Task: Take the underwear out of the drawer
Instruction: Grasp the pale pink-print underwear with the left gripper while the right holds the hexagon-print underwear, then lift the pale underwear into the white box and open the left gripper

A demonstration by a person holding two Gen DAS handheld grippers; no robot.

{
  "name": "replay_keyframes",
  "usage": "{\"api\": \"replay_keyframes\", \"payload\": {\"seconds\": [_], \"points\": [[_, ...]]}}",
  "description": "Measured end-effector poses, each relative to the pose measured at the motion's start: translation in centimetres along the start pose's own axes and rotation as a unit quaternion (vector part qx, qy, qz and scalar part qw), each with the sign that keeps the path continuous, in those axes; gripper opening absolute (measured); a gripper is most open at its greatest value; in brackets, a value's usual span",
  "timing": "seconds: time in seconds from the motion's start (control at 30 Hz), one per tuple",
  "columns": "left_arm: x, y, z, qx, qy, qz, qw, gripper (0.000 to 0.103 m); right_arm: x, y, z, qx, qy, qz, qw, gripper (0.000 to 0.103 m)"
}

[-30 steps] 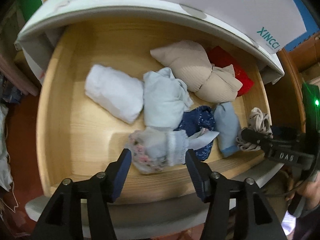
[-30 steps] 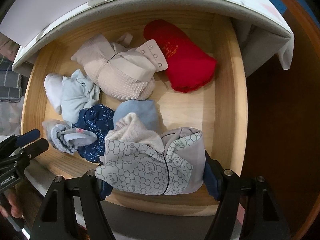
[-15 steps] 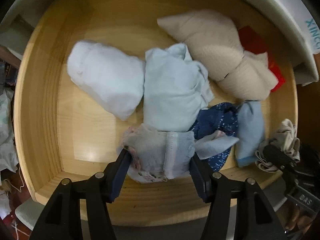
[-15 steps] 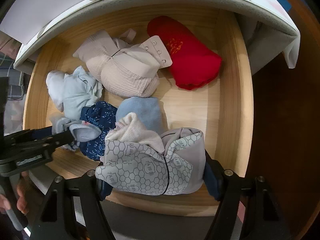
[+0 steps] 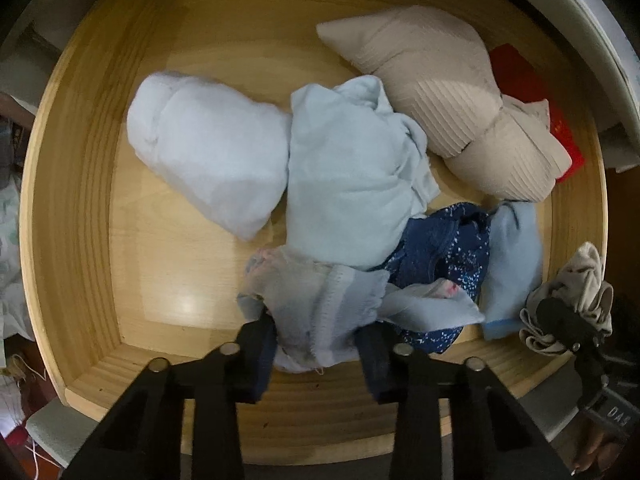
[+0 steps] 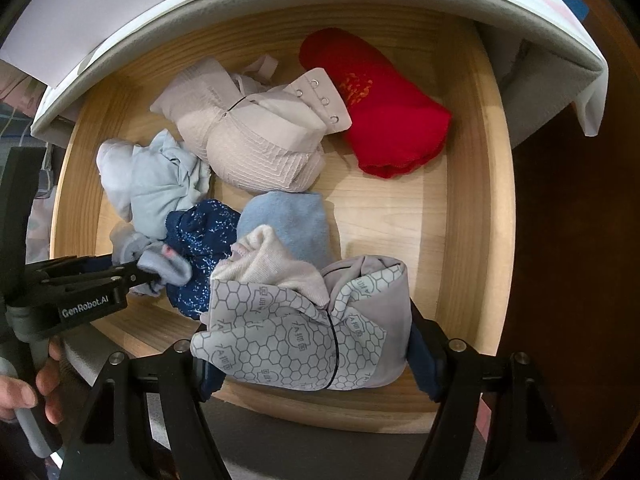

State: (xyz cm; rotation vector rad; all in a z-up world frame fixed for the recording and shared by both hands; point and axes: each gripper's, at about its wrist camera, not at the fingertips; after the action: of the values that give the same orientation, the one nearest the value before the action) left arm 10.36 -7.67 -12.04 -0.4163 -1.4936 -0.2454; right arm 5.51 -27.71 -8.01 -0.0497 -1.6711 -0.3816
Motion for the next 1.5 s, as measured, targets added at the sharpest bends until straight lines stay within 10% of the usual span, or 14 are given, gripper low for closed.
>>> {"api": "replay_keyframes", "payload": {"seconds": [0.97, 1.5], "points": [[13.2, 0.1, 5.8, -0.036, -0.124, -0.037, 0.9909, 0.024, -0.2, 0.8, 0.2, 0.001, -0.002, 0.012, 1.0, 0.071], [29.6, -1.0, 5.2, -0.074, -0.296, -0.046, 0.9514, 0.024, -0.1, 0.8, 0.2, 0.003, -0.003, 0.013, 1.0, 0.071]]}}
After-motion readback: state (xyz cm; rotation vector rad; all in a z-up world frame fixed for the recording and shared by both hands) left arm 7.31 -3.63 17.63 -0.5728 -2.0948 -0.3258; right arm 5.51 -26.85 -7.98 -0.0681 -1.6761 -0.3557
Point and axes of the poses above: each gripper's, at about its wrist camera, not at the fingertips, and x roughly against the way its jaws point, y to its left, z to its underside, and after that the axes turned 8 degrees about -x, right-handed
